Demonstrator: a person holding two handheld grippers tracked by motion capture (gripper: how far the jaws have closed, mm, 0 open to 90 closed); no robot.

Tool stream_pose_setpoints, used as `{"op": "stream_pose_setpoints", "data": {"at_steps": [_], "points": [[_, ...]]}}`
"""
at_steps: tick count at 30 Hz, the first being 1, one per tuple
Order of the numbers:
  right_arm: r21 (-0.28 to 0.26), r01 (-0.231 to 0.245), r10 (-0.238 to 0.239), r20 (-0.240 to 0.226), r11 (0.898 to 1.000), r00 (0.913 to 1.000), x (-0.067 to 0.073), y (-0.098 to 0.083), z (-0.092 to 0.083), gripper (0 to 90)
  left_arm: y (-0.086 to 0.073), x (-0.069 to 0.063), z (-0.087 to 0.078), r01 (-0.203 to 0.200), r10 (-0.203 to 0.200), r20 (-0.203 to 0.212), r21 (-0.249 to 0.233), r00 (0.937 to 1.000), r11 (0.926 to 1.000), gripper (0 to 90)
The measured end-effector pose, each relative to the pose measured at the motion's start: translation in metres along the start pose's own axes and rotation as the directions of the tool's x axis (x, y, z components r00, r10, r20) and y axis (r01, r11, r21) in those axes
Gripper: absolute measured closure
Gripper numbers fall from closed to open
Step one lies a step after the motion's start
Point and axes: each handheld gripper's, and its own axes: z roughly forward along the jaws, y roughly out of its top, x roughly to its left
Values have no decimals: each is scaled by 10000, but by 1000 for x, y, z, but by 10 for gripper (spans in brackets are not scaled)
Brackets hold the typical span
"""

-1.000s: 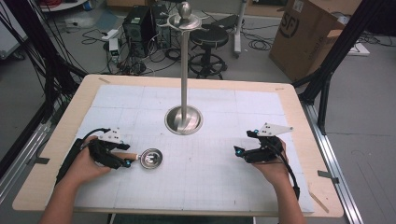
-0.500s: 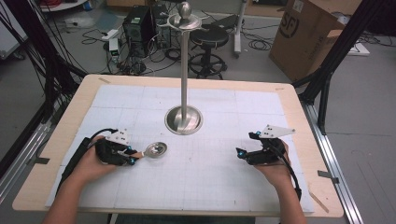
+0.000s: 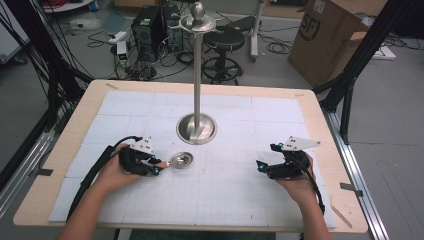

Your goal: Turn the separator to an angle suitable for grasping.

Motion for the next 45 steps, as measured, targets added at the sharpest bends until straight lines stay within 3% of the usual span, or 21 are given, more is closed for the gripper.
{"op": "stream_pose_setpoints", "data": {"at_steps": [12, 21, 27, 31, 33, 38, 45], "points": [[3, -156, 156, 300, 9999, 9994, 0, -14, -19, 148, 31, -4, 28, -275, 285, 397, -255, 9988, 9993, 668], [-30, -69, 69, 244, 10000, 9997, 0, -10, -15, 148, 29, -5, 22, -21, 41, 442, -462, 9990, 9989, 550], [-69, 17, -16, 130, 10000, 9999, 0, -5, -10, 147, 20, -4, 14, 224, -207, 335, -518, 9992, 9984, 529], [-87, 34, -33, 87, 10000, 10000, 1, -2, -7, 147, 15, -4, 13, 379, -363, 335, -493, 9988, 9981, 540], [-91, 76, -75, 74, 9999, 9999, 1, -2, -7, 148, 15, -4, 14, 194, -184, 410, -232, 9990, 9995, 556], [-112, 32, -31, 114, 9999, 9999, 0, -2, -8, 147, 17, -8, 17, -133, 143, 406, -251, 9991, 9996, 664], [-64, 37, -36, 160, 10000, 9999, 1, -3, -11, 148, 23, -8, 22, -347, 364, 563, -318, 9978, 9989, 669]]}}
